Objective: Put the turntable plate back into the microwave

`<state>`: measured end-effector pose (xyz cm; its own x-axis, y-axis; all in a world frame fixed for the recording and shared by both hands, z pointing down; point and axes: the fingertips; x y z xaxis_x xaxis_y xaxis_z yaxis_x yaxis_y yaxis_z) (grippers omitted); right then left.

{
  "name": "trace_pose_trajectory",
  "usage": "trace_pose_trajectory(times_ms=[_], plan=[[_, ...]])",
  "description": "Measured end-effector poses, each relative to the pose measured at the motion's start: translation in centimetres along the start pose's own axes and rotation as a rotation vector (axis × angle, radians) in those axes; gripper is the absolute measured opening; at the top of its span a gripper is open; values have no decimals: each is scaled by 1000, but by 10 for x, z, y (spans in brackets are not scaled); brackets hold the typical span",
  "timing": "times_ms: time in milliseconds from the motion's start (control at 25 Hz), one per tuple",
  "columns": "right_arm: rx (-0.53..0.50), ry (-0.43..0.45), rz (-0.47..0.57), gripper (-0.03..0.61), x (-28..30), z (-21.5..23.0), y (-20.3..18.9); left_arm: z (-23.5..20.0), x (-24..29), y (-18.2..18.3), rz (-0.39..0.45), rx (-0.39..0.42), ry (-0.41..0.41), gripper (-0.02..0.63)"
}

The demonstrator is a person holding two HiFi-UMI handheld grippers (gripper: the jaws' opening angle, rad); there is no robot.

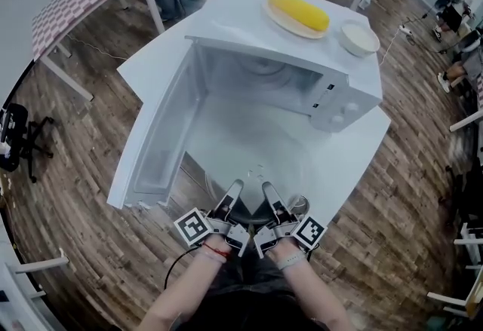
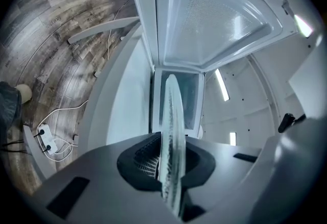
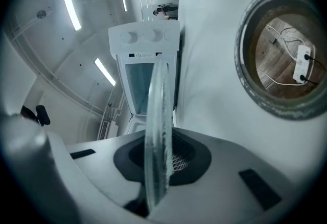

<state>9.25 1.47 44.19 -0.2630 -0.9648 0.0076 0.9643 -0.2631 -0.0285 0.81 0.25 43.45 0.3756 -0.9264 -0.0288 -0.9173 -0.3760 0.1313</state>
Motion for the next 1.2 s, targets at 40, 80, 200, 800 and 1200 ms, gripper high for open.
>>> trace_pose_trajectory(times_ms=[40, 80, 200, 800, 1200], plan=[[1, 1, 3, 41, 2, 1, 1, 0, 3, 1, -4, 6, -2, 31], [3, 1, 6, 41, 4, 1, 2, 0, 5, 1, -7, 13, -5, 31], [2, 2, 13, 41, 11, 1, 4, 0, 12, 3, -13, 22, -13, 31], [-4, 15, 7, 41, 45, -4, 13, 4, 44, 17, 0, 6, -18, 31], [-19, -8, 21, 41, 71, 2, 27, -4, 73, 24, -15, 16, -8, 31]])
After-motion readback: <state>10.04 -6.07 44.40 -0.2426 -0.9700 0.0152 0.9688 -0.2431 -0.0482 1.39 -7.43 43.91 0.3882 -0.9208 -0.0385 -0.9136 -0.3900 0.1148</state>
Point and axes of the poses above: the fingertips, and each gripper's own axes: x forward along the fingers, z to its right, y out of its top, and after that the axes turned 12 degrees about z, right-handed
